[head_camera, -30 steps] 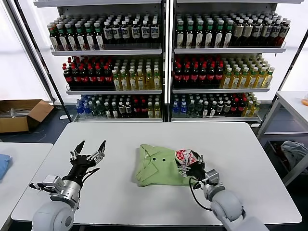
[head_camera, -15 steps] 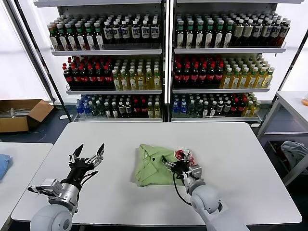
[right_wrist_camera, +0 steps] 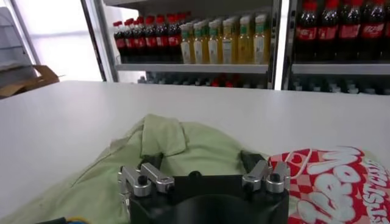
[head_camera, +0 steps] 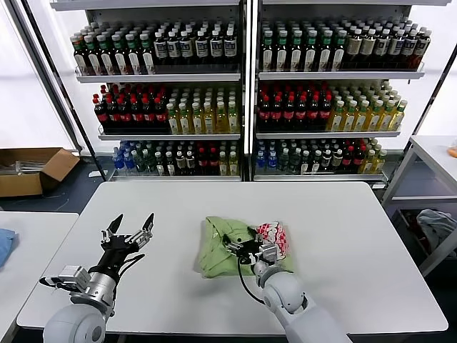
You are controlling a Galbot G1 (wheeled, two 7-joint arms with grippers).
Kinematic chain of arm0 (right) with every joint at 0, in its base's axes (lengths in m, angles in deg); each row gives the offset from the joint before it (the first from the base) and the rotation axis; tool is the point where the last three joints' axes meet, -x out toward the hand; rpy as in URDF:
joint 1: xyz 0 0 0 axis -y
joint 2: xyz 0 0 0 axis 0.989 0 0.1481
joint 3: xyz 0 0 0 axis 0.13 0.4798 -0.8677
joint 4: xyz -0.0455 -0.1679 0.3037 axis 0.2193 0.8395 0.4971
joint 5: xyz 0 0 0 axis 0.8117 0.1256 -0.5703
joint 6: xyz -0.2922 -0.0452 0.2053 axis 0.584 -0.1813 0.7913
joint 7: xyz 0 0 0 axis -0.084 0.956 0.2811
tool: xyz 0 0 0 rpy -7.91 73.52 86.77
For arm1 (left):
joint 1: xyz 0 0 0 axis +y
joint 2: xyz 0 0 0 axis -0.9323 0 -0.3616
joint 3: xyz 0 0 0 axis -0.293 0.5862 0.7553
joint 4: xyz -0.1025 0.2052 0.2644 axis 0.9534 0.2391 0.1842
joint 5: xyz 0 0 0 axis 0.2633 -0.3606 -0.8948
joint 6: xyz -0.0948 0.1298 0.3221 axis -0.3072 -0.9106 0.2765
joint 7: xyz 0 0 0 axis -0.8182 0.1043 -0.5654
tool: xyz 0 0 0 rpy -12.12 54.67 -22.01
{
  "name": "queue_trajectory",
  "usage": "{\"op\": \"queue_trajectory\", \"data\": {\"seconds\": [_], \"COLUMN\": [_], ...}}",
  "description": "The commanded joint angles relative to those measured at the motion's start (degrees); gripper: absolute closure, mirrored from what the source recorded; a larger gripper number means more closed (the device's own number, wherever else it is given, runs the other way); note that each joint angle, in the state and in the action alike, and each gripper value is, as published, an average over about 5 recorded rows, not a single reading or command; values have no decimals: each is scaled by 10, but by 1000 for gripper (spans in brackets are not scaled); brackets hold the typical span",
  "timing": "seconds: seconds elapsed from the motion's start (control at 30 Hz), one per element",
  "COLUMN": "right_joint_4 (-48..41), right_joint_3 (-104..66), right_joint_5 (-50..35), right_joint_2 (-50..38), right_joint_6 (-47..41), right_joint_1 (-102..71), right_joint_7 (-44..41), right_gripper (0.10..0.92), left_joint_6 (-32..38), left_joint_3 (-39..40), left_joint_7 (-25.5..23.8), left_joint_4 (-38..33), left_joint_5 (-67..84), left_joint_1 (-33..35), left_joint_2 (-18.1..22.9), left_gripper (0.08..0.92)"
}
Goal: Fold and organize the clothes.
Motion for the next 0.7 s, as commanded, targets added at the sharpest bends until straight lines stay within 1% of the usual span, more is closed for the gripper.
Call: {"op": "queue_trajectory", "data": {"seconds": [0.03,0.17,0.37,0.53,0.7], "right_joint_4": [73,157,252,315,336], "right_joint_3": [4,-31,-140,-273,-375], "right_joint_5": [10,11,23,36,60], "right_joint_2": [-8,-52,-106,-92,-54], "right_joint_6": [-4,43,82,104,160], "right_joint_1": [9,-17,-133,-267,-382], "right_joint_7": [13,8,-14,-54,-109], "right_gripper": [203,203,203,203,203], "left_joint_6": [1,1,9,11,12], "left_joint_3": [1,-2,-17,-27,-37], "left_joint_7": [0,-1,-8,-15,-26], "left_joint_4": [0,-1,4,-1,-16], "left_joint_5": [6,11,18,25,23], "left_joint_1": [-2,-3,0,5,20], "left_joint_2": [-1,-2,-11,-16,-8], "left_gripper": [177,177,177,177,177]}}
